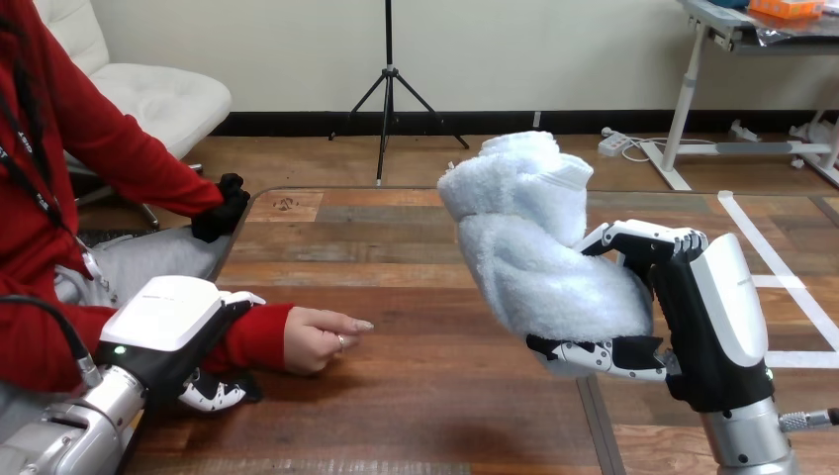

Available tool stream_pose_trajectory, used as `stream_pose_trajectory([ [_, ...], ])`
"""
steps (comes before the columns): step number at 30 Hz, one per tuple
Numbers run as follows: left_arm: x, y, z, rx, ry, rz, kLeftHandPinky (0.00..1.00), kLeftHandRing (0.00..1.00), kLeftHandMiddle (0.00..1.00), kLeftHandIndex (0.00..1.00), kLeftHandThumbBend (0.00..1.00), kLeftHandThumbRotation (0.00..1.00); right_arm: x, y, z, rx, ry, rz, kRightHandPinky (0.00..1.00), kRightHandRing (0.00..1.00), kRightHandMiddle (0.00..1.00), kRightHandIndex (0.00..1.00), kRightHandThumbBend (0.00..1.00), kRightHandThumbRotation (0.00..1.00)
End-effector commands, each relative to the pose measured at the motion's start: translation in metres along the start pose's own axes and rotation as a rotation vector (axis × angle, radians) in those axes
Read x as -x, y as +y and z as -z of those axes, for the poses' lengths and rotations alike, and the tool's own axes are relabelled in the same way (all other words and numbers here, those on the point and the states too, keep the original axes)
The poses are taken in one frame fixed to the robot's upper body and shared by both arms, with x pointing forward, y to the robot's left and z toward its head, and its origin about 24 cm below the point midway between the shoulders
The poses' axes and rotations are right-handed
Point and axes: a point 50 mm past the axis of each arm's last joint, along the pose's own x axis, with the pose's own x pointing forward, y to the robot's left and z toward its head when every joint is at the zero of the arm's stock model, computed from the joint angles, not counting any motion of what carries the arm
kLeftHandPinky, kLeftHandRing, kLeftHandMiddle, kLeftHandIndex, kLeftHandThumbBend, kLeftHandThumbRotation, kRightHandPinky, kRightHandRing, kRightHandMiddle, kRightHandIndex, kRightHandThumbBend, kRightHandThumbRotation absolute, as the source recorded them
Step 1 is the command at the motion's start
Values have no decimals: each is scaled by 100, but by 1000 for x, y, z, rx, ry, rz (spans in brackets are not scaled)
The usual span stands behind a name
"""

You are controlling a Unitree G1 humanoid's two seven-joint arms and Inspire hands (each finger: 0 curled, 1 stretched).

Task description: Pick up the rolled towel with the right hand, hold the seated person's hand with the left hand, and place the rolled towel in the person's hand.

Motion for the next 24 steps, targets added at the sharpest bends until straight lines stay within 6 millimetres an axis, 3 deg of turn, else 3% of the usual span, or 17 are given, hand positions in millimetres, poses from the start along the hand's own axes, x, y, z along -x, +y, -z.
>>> stream_pose_trajectory([
  [1, -13, 17, -4, -10, -20, -49, 61, 64, 68, 71, 100, 11, -22, -18, -9, -7, -82, 128, 5, 9, 12, 11, 72, 0],
  [11, -13, 20, -5, 20, -27, -70, 52, 55, 59, 62, 100, 3, -23, -19, -9, -4, -84, 131, 5, 9, 12, 11, 72, 0],
  [24, -13, 23, -6, 28, -36, -97, 41, 44, 49, 52, 100, 0, -24, -20, -9, -8, -81, 131, 5, 8, 12, 11, 71, 0],
])
